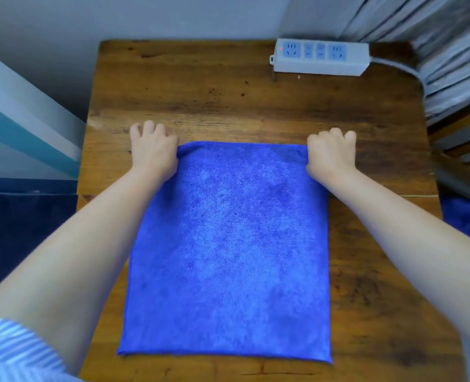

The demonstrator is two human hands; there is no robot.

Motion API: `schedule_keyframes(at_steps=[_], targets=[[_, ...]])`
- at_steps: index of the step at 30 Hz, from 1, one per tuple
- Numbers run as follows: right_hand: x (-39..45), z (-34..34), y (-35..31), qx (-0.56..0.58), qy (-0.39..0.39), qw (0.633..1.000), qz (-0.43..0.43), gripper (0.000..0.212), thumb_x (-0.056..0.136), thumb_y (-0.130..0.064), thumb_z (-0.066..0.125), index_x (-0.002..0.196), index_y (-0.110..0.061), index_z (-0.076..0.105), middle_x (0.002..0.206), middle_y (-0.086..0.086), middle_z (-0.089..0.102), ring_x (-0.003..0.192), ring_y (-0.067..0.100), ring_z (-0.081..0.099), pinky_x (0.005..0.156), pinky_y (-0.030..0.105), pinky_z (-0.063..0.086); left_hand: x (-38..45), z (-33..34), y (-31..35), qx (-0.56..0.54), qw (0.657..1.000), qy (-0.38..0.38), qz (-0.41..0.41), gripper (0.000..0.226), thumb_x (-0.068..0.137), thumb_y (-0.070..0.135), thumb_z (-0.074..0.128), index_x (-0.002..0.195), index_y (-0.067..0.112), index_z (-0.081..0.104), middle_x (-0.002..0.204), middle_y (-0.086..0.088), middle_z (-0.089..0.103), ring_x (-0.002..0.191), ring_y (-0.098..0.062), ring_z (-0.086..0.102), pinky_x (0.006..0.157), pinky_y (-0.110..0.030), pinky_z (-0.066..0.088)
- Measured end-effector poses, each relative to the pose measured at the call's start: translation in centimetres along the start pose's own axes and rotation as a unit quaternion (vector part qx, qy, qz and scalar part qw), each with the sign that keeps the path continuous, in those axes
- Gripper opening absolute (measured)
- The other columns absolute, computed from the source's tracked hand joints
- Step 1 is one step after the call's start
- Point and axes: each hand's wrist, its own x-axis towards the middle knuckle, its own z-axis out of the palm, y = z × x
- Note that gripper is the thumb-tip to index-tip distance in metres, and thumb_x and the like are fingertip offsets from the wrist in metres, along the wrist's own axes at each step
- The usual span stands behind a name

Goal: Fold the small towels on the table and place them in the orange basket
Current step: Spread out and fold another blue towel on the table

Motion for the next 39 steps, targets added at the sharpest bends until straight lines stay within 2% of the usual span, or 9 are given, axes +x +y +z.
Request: schedule_keyframes(at_steps=[3, 6, 11, 14, 17, 21, 27, 34, 39], targets=[[-1.9, -0.4, 1.0, 0.029, 0.045, 0.999, 0.003, 0.021, 0.081, -0.002, 0.053, 0.1, -0.002, 0.062, 0.107, 0.016, 0.059, 0.106, 0.034, 0.047, 0.088, 0.039, 0.034, -1.4, 0.3, -1.4, -0.012, 0.995, 0.088, 0.046, 0.02, 0.075, -0.006, 0.057, 0.094, -0.007, 0.063, 0.099, -0.028, 0.061, 0.105, -0.04, 0.052, 0.106, -0.05, 0.027], [-4.5, 0.1, 1.8, 0.075, 0.102, 0.992, 0.002, 0.019, 0.076, 0.008, 0.05, 0.089, 0.003, 0.062, 0.095, 0.02, 0.061, 0.096, 0.038, 0.049, 0.08, 0.039, 0.035, -3.4, 0.7, -2.8, 0.016, 0.977, 0.173, 0.126, 0.011, 0.061, -0.009, 0.061, 0.069, -0.002, 0.057, 0.062, -0.021, 0.062, 0.069, -0.037, 0.063, 0.091, -0.048, 0.044], [-10.6, 2.3, 0.6, 0.108, 0.165, 0.98, 0.024, 0.012, 0.064, 0.014, 0.047, 0.067, 0.006, 0.056, 0.07, 0.023, 0.057, 0.074, 0.041, 0.053, 0.063, 0.034, 0.029, -8.7, 2.1, -4.8, 0.027, 0.95, 0.184, 0.249, 0.007, 0.063, 0.007, 0.052, 0.069, 0.008, 0.048, 0.049, -0.008, 0.055, 0.046, -0.026, 0.057, 0.051, -0.029, 0.039], [-15.2, 3.6, -0.3, 0.122, 0.184, 0.975, 0.037, 0.015, 0.053, 0.021, 0.052, 0.06, 0.008, 0.051, 0.063, 0.027, 0.054, 0.066, 0.042, 0.052, 0.058, 0.033, 0.027, -13.1, 2.3, -5.2, -0.028, 0.955, 0.139, 0.262, 0.02, 0.057, 0.0, 0.072, 0.062, 0.002, 0.053, 0.042, -0.011, 0.052, 0.035, -0.027, 0.052, 0.034, -0.02, 0.034], [-18.8, 4.4, -0.6, 0.136, 0.193, 0.97, 0.055, 0.015, 0.053, 0.022, 0.05, 0.059, 0.008, 0.049, 0.064, 0.028, 0.052, 0.066, 0.042, 0.051, 0.054, 0.032, 0.027, -16.9, 2.0, -5.3, -0.049, 0.956, 0.091, 0.276, 0.034, 0.038, -0.008, 0.084, 0.056, 0.0, 0.056, 0.042, -0.012, 0.052, 0.032, -0.026, 0.051, 0.034, -0.018, 0.025], [-22.7, 5.5, -0.7, 0.125, 0.238, 0.962, 0.04, 0.012, 0.047, 0.014, 0.043, 0.054, 0.005, 0.047, 0.054, 0.022, 0.05, 0.051, 0.038, 0.051, 0.05, 0.028, 0.033, -20.8, 2.8, -5.7, -0.09, 0.923, 0.163, 0.337, 0.006, 0.057, -0.002, 0.045, 0.056, 0.003, 0.049, 0.042, -0.011, 0.047, 0.033, -0.026, 0.048, 0.032, -0.021, 0.029], [-27.4, 7.6, -1.1, 0.098, 0.243, 0.965, -0.028, 0.015, 0.048, 0.0, 0.03, 0.051, -0.001, 0.045, 0.05, 0.017, 0.046, 0.041, 0.032, 0.048, 0.041, 0.024, 0.033, -25.5, 5.3, -5.6, -0.062, 0.91, 0.186, 0.366, 0.019, 0.06, 0.004, 0.03, 0.058, 0.01, 0.048, 0.044, -0.005, 0.047, 0.039, -0.023, 0.048, 0.039, -0.022, 0.032], [-29.5, 11.0, -1.2, 0.098, 0.203, 0.971, -0.082, 0.021, 0.053, -0.005, 0.025, 0.051, 0.0, 0.045, 0.053, 0.017, 0.046, 0.043, 0.031, 0.048, 0.042, 0.02, 0.022, -28.0, 7.0, -4.8, 0.015, 0.919, 0.122, 0.374, 0.012, 0.048, 0.0, 0.052, 0.05, 0.011, 0.055, 0.042, -0.001, 0.049, 0.039, -0.021, 0.05, 0.039, -0.02, 0.034], [-29.7, 11.0, -1.0, 0.077, 0.154, 0.982, -0.082, 0.024, 0.037, 0.021, 0.051, 0.051, 0.002, 0.045, 0.052, 0.018, 0.043, 0.042, 0.03, 0.045, 0.047, 0.022, 0.02, -28.8, 7.4, -4.0, 0.019, 0.931, 0.019, 0.364, 0.043, 0.018, -0.004, 0.08, 0.048, 0.009, 0.053, 0.04, -0.003, 0.048, 0.033, -0.021, 0.047, 0.033, -0.016, 0.027]])
